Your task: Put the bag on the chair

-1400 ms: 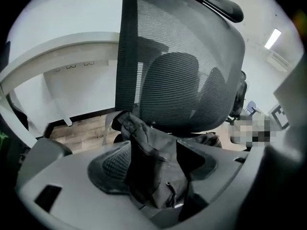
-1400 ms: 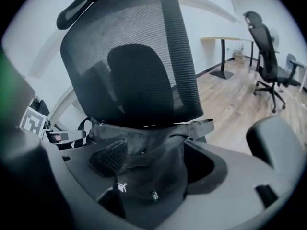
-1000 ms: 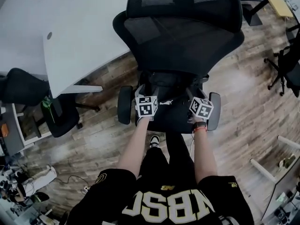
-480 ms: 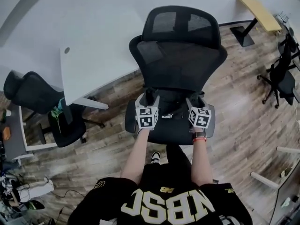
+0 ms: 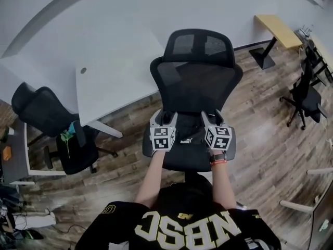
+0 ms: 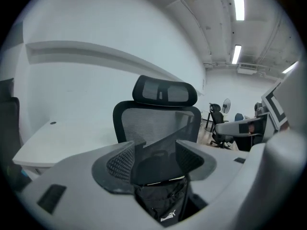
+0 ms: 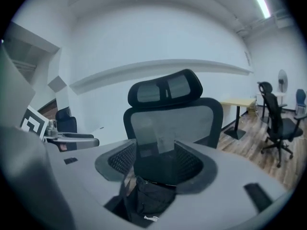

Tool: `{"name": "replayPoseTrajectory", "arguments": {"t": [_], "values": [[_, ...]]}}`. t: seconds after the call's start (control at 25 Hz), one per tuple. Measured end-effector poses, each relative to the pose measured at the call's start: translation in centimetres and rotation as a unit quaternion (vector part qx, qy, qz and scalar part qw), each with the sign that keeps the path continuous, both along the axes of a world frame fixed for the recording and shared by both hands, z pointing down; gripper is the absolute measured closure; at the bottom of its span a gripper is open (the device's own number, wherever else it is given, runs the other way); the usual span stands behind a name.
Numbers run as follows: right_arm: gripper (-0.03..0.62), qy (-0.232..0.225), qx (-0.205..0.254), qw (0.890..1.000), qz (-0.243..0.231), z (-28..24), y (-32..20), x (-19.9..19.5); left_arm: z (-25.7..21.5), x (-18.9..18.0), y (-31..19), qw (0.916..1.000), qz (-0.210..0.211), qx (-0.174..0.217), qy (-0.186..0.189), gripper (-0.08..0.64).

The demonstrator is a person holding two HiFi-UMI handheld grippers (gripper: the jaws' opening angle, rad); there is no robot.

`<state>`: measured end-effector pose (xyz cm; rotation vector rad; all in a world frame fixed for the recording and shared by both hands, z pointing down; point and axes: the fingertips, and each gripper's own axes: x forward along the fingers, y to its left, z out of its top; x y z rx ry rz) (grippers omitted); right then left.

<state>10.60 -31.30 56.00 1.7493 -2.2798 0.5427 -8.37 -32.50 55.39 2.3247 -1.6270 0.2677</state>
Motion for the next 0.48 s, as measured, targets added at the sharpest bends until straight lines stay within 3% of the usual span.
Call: {"name": "replayPoseTrajectory", "arguments": {"t": [0.2,0.48], "values": [[0.375,0.013,0.049,0.999,-0.011,-5.1,0.5,-0.8,-4.5,-0.8,1.4,0.9992,-0.008,0.035,0.018,0.3],[0.457,0.016,0.093,0.995,-0.019,-9.2,1.8,-1.1,-9.9,-1.5,3.4,0.9943,-0.013,0.105,0.01,0.415]]}}
